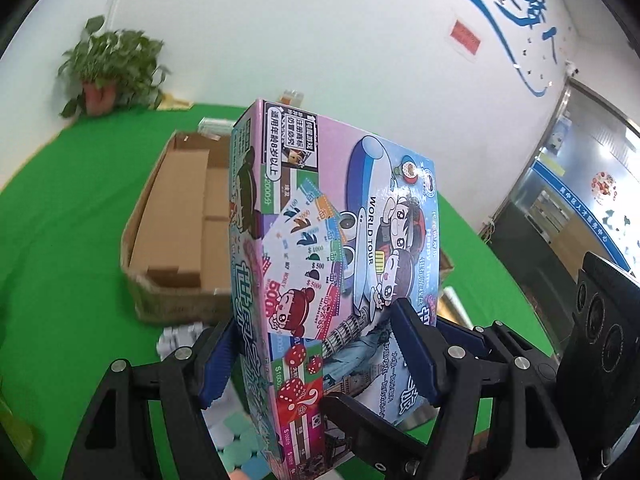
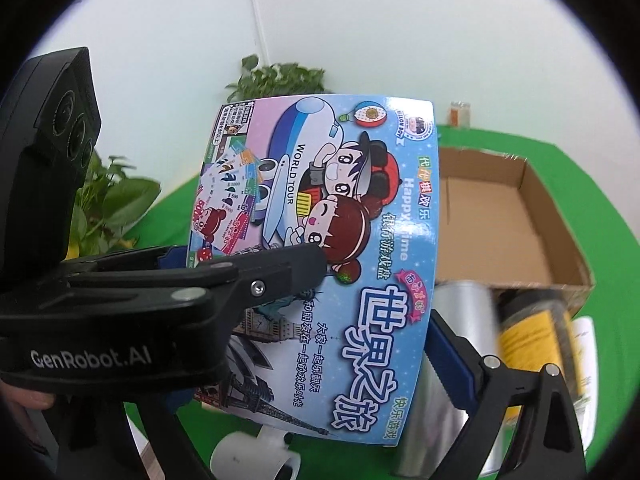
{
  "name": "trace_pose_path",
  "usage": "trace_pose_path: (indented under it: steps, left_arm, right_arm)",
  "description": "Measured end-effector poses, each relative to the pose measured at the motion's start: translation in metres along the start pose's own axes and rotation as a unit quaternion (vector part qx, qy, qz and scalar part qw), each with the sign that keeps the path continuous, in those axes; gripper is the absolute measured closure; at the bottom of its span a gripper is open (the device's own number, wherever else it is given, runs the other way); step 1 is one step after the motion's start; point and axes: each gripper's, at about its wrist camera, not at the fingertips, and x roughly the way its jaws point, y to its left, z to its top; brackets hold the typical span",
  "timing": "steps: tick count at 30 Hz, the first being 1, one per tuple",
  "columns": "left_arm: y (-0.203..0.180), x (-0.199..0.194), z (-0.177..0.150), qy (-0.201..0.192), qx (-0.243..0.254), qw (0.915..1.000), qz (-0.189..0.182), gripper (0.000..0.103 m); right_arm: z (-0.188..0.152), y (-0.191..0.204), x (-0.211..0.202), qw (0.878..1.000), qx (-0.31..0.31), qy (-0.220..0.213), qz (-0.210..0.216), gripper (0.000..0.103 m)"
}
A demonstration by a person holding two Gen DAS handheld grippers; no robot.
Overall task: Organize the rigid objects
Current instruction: 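Lift the board-game box and carry it over the open box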
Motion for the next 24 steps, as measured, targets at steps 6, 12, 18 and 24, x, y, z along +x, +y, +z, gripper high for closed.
trace_pose_path:
  steps: [6,12,18,24]
  left_arm:
    - [-0.012,0.001,0.037,-0.005,0.025,0.9996,-0.011,0.033]
    - [-0.024,0.018,0.079,-0.006,0.047,0.9989,-0.008,0.033]
    - [-0.024,0.040,0.121,0.003,0.043,0.9990,-0.010,0.033]
    - [-0.006,0.068,0.150,0.039,0.042,0.9984,-0.005,0.033]
  right_arm:
    - [0.027,-0.011,-0.001,1.000,0.015,-0.018,-0.020,0.008]
    - [0.048,-0.022,0.008,0.999,0.037,-0.018,-0.020,0.008]
    - [0.070,-0.026,0.019,0.999,0.049,-0.008,-0.020,0.008]
    - [0.092,-0.038,0.049,0.997,0.071,0.024,-0.005,0.009]
